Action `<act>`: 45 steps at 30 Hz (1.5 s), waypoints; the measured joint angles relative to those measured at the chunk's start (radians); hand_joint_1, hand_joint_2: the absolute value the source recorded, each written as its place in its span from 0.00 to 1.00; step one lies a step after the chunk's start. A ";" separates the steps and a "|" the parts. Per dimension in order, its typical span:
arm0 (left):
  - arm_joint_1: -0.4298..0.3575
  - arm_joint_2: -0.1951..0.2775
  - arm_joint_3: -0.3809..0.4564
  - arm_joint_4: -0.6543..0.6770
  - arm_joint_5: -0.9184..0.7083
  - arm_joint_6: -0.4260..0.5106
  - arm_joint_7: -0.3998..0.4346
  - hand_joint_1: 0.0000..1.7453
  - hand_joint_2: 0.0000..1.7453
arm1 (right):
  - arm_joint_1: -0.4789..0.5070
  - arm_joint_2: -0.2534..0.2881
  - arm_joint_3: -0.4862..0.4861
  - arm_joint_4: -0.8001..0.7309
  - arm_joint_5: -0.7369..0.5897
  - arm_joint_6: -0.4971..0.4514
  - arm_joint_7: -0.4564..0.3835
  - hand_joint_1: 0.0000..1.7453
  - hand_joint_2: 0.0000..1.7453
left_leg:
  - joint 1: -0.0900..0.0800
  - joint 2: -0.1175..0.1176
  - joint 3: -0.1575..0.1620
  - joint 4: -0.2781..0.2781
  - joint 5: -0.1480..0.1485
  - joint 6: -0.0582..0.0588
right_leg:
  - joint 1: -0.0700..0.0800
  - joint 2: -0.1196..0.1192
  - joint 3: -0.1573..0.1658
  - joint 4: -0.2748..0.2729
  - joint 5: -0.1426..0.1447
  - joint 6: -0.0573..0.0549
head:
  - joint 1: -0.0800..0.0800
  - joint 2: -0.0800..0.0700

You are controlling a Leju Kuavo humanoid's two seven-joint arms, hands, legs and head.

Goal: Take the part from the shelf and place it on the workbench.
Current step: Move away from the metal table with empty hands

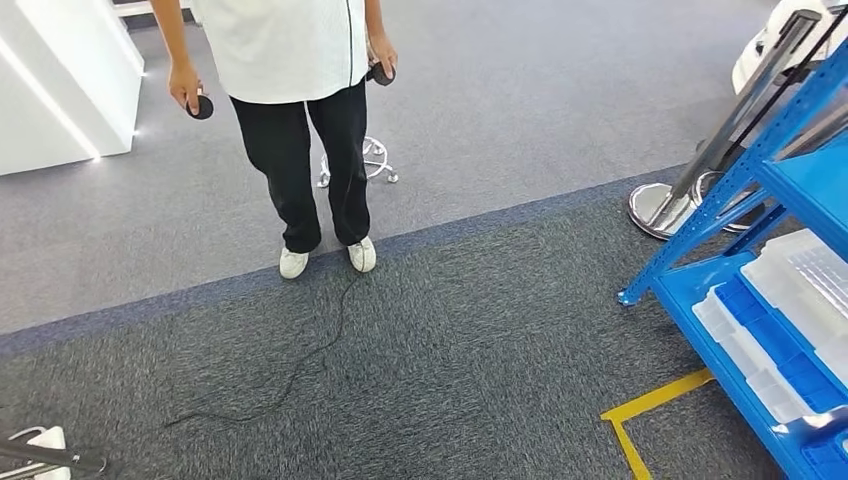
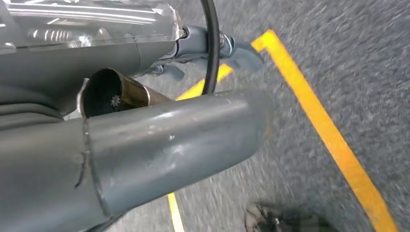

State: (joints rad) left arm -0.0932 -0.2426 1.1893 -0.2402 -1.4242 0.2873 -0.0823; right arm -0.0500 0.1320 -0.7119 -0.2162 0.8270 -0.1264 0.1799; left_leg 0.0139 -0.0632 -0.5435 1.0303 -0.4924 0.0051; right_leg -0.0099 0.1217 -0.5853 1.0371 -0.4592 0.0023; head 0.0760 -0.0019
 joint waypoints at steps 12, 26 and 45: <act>0.002 0.000 0.000 0.005 -0.003 -0.005 0.016 0.00 0.00 | 0.004 -0.004 -0.013 0.003 -0.005 -0.006 0.008 0.00 0.00 | -0.005 0.141 0.024 -0.032 0.006 0.028 | -0.005 -0.153 -0.049 0.098 -0.027 0.034 | 0.005 0.000; 0.006 0.006 0.001 0.007 -0.002 -0.005 -0.004 0.00 0.00 | 0.003 -0.004 -0.025 0.003 0.005 -0.005 0.029 0.00 0.00 | -0.002 0.065 -0.059 0.176 -0.075 -0.016 | 0.001 -0.055 0.005 -0.012 0.011 -0.024 | 0.001 0.000; 0.002 0.011 0.001 0.010 -0.003 -0.008 -0.002 0.00 0.00 | 0.010 -0.001 -0.025 0.003 0.006 -0.006 0.028 0.00 0.00 | -0.010 0.169 0.033 -0.030 -0.003 0.012 | 0.001 -0.187 0.011 -0.008 -0.001 0.019 | 0.007 0.000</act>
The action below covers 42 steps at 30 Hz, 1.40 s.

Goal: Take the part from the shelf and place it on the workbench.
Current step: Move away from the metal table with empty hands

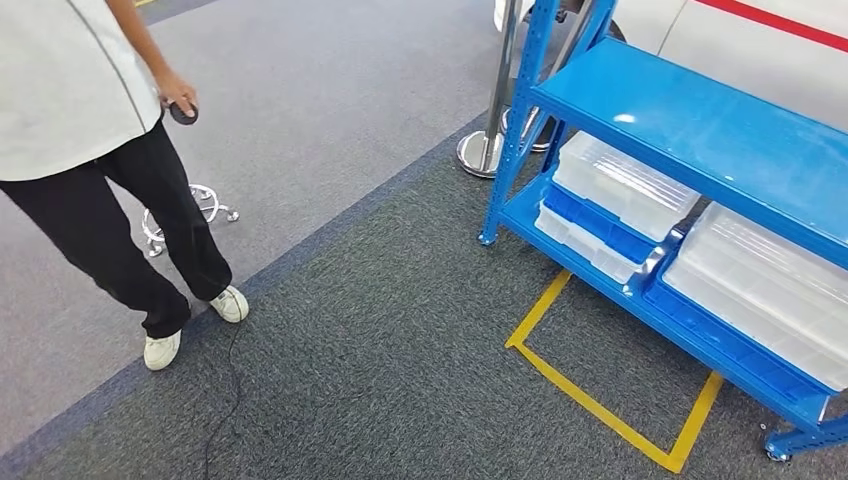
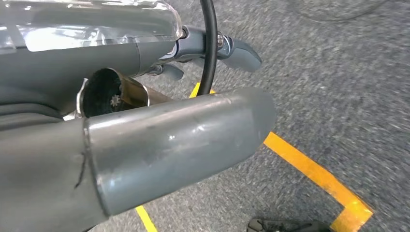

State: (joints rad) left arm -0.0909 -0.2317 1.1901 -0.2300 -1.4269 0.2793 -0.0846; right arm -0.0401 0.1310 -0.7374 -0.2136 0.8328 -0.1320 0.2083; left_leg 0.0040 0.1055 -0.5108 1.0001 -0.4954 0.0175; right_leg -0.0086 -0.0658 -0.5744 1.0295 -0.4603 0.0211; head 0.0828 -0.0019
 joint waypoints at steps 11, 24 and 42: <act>0.003 -0.002 0.000 0.004 -0.003 -0.008 0.021 0.00 0.00 | -0.005 0.002 -0.007 0.000 0.007 0.000 -0.005 0.00 0.00 | 0.009 -0.099 -0.109 0.241 -0.088 -0.032 | -0.004 0.130 -0.004 -0.003 0.008 -0.044 | -0.001 0.000; 0.005 -0.002 -0.001 0.005 -0.006 -0.012 0.018 0.00 0.00 | -0.007 0.001 -0.011 0.000 0.011 -0.001 -0.011 0.00 0.00 | 0.008 -0.088 -0.025 0.005 0.019 0.024 | -0.007 0.077 -0.142 0.248 -0.114 0.012 | 0.006 0.000; 0.003 -0.008 -0.001 0.005 -0.003 -0.012 0.026 0.00 0.00 | -0.004 -0.007 -0.025 0.000 0.026 -0.006 -0.012 0.00 0.00 | 0.007 -0.101 -0.111 0.226 -0.074 -0.028 | -0.002 0.125 0.009 -0.015 0.004 -0.047 | -0.002 0.000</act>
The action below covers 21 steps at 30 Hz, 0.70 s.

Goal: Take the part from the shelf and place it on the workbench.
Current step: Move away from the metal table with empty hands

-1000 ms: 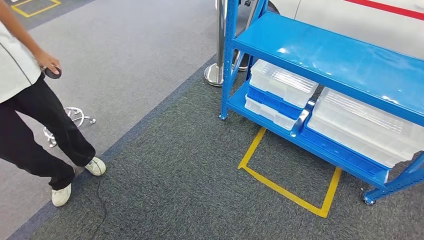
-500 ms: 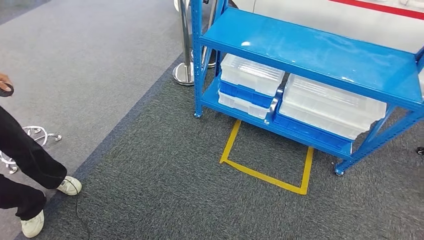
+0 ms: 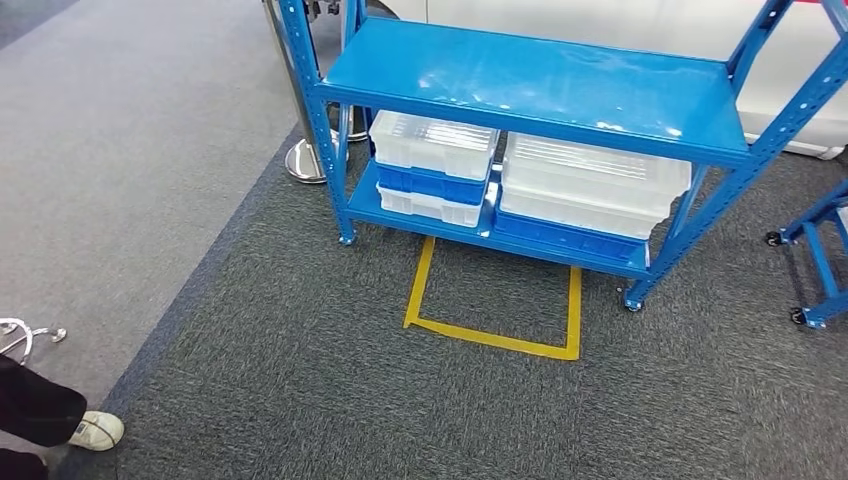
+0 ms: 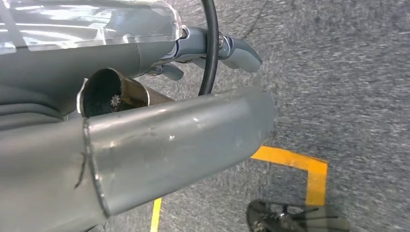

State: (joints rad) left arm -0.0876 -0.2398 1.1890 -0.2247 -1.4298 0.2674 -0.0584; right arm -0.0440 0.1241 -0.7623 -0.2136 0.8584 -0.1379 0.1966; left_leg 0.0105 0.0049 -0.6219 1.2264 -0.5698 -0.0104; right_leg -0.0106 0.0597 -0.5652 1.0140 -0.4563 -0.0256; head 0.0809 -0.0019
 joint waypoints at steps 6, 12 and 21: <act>-0.004 0.000 0.000 0.000 0.005 0.003 -0.010 0.00 0.00 | 0.000 0.000 0.000 0.000 0.006 0.001 -0.003 0.00 0.00 | 0.002 -0.070 0.082 -0.208 0.084 0.022 | -0.005 0.067 -0.023 0.017 -0.002 0.033 | 0.001 0.000; -0.002 0.001 0.000 0.000 0.006 0.006 -0.013 0.00 0.00 | -0.002 0.001 -0.001 0.000 0.014 -0.001 -0.008 0.00 0.00 | 0.002 0.010 0.089 -0.227 0.093 0.052 | -0.004 -0.048 -0.140 0.252 -0.120 0.054 | 0.006 0.000; -0.010 0.001 0.000 0.000 0.006 0.006 -0.008 0.00 0.00 | 0.003 0.001 -0.002 0.000 0.040 -0.017 -0.021 0.00 1.00 | -0.009 0.080 0.105 -0.221 0.066 0.038 | 0.006 -0.089 -0.006 0.010 -0.011 0.035 | 0.003 0.000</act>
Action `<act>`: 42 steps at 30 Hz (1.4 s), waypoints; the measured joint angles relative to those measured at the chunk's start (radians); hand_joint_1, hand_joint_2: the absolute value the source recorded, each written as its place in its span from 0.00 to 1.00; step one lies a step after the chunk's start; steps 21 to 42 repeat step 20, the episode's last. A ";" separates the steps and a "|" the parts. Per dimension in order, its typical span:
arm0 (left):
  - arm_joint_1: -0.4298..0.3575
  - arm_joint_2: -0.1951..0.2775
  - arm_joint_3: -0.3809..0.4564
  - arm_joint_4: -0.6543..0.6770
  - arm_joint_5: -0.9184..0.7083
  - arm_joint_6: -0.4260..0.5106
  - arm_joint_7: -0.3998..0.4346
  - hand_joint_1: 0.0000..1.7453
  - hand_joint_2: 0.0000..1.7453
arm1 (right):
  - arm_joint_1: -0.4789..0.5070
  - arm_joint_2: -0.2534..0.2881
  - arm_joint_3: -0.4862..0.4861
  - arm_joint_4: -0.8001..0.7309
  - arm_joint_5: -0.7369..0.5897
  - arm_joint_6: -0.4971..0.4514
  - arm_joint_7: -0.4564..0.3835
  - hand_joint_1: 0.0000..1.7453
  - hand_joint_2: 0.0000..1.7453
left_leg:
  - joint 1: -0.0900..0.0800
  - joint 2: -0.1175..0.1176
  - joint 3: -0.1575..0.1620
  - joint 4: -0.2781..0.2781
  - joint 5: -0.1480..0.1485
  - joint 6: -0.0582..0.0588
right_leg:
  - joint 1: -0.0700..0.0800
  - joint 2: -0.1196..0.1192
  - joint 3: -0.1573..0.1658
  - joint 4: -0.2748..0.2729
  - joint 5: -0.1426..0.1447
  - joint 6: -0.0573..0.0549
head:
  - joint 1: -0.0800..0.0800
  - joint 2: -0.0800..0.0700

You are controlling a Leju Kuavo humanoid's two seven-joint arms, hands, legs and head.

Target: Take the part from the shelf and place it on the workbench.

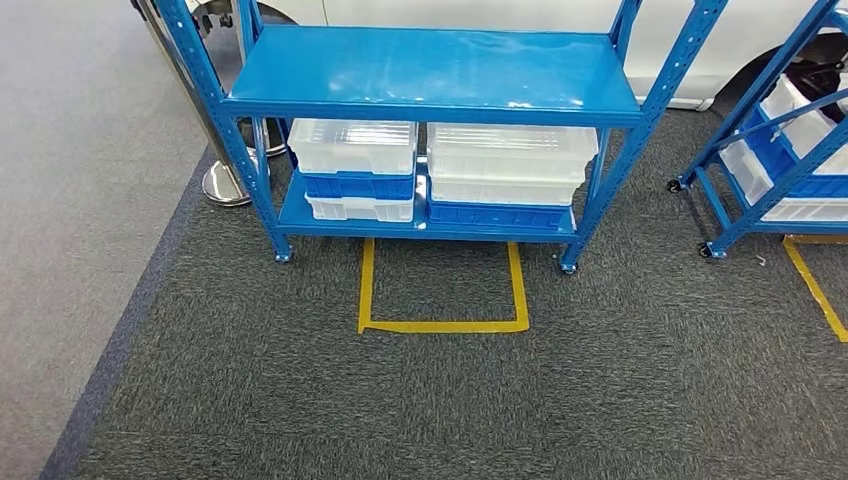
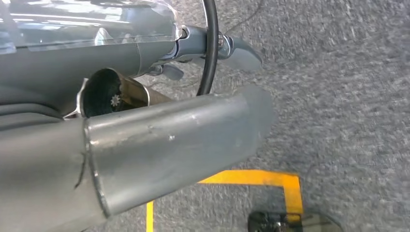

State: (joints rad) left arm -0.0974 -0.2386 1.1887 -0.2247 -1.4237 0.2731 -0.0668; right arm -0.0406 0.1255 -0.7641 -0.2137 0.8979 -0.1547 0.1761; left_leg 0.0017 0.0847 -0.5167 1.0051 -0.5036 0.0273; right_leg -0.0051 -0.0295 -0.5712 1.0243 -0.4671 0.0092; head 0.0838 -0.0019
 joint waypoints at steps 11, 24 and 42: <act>0.001 0.000 0.000 0.000 0.012 -0.006 0.013 0.00 0.00 | -0.002 0.000 0.000 0.000 0.020 -0.018 0.012 0.00 1.00 | 0.003 -0.003 0.009 -0.012 0.004 -0.013 | 0.004 0.000 0.002 0.003 -0.008 -0.012 | -0.001 0.000; 0.000 0.000 0.000 0.000 0.018 -0.006 0.019 0.00 1.00 | -0.003 0.000 0.000 0.000 0.021 -0.018 0.013 0.00 1.00 | 0.002 -0.003 0.010 -0.012 0.003 -0.019 | 0.004 0.000 0.003 0.004 -0.010 -0.014 | -0.001 0.000; 0.000 0.000 0.000 0.000 0.018 -0.006 0.019 0.00 1.00 | -0.003 0.000 0.000 0.000 0.021 -0.018 0.013 0.00 1.00 | 0.002 -0.003 0.010 -0.012 0.003 -0.019 | 0.004 0.000 0.003 0.004 -0.010 -0.014 | -0.001 0.000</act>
